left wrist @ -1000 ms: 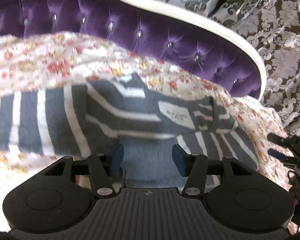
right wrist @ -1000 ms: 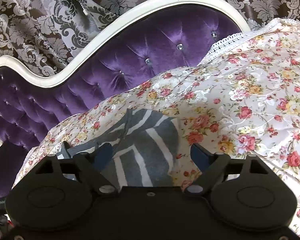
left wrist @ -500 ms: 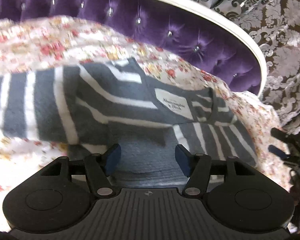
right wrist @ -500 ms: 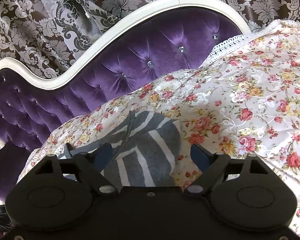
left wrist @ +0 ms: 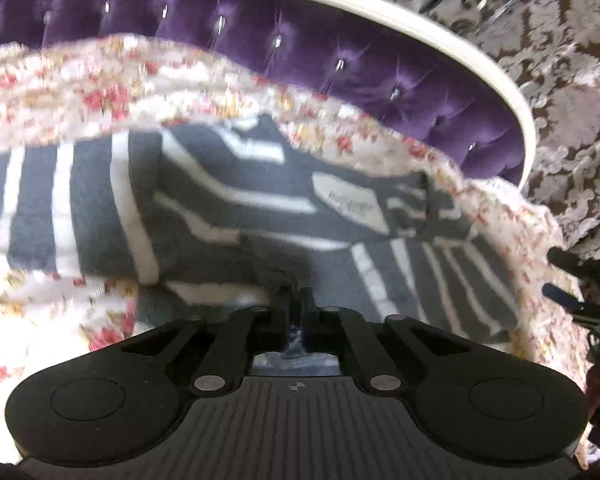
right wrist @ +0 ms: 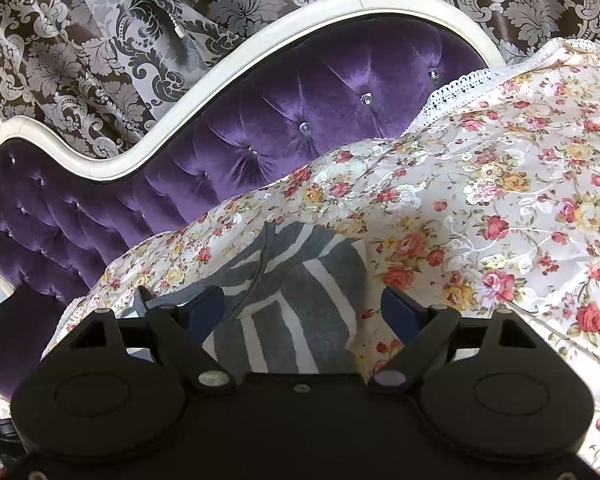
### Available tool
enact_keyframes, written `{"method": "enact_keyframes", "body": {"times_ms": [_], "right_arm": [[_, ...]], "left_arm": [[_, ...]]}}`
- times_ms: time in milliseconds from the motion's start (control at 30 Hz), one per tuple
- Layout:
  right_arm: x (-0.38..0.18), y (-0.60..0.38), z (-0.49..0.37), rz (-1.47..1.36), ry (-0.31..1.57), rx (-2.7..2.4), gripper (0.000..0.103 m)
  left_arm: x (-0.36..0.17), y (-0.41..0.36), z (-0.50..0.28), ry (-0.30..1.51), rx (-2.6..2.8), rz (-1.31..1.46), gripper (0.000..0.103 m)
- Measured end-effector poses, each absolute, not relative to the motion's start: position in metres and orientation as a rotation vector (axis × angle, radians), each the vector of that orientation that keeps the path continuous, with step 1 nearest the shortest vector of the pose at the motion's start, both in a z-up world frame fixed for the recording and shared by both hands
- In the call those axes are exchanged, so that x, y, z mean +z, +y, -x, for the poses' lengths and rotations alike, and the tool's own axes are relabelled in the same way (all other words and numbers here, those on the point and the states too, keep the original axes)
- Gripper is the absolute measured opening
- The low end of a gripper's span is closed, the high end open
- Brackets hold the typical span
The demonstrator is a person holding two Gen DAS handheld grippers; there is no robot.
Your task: Fold small clothes
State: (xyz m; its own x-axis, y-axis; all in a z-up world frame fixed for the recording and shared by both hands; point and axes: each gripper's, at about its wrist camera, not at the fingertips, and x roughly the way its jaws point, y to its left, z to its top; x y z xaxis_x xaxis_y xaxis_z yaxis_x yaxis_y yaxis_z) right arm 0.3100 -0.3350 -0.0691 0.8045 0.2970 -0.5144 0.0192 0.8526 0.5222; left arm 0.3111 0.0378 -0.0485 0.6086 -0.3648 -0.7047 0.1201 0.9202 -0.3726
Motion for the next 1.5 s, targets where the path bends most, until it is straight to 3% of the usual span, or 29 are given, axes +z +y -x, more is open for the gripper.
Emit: {"method": "enact_keyframes", "body": {"times_ms": [167,567,633,667,767,900,1267,1500], "right_arm": [[-0.071,-0.338,-0.310,-0.541,0.629,0.135,0.087],[-0.086,-0.321,-0.321,-0.439,0.732,0.112,0.088],[-0.091,-0.315,-0.323,-0.388,0.767,0.114,0.090],[-0.094,-0.310,-0.325,-0.350,0.787,0.110,0.091],[-0.103,-0.297,-0.330,-0.213,0.846,0.064,0.091],[-0.108,-0.283,-0.329,-0.043,0.855,0.021,0.096],[-0.078,-0.306,-0.311,-0.374,0.685,0.143,0.097],[-0.077,-0.289,-0.314,-0.460,0.700,0.242,0.098]], "left_arm": [[-0.019,0.053,-0.297,0.741,-0.253,0.302,0.004],[-0.042,0.072,-0.304,0.792,-0.191,0.316,0.008],[-0.044,0.073,-0.303,0.804,-0.195,0.312,0.041],[-0.045,0.074,-0.303,0.805,-0.198,0.315,0.046],[-0.043,0.079,-0.298,0.788,-0.191,0.310,0.050],[-0.037,0.089,-0.292,0.757,-0.177,0.314,0.065],[-0.028,0.148,-0.284,0.749,-0.102,0.393,0.077],[-0.033,0.200,-0.276,0.761,0.011,0.420,0.086]]}}
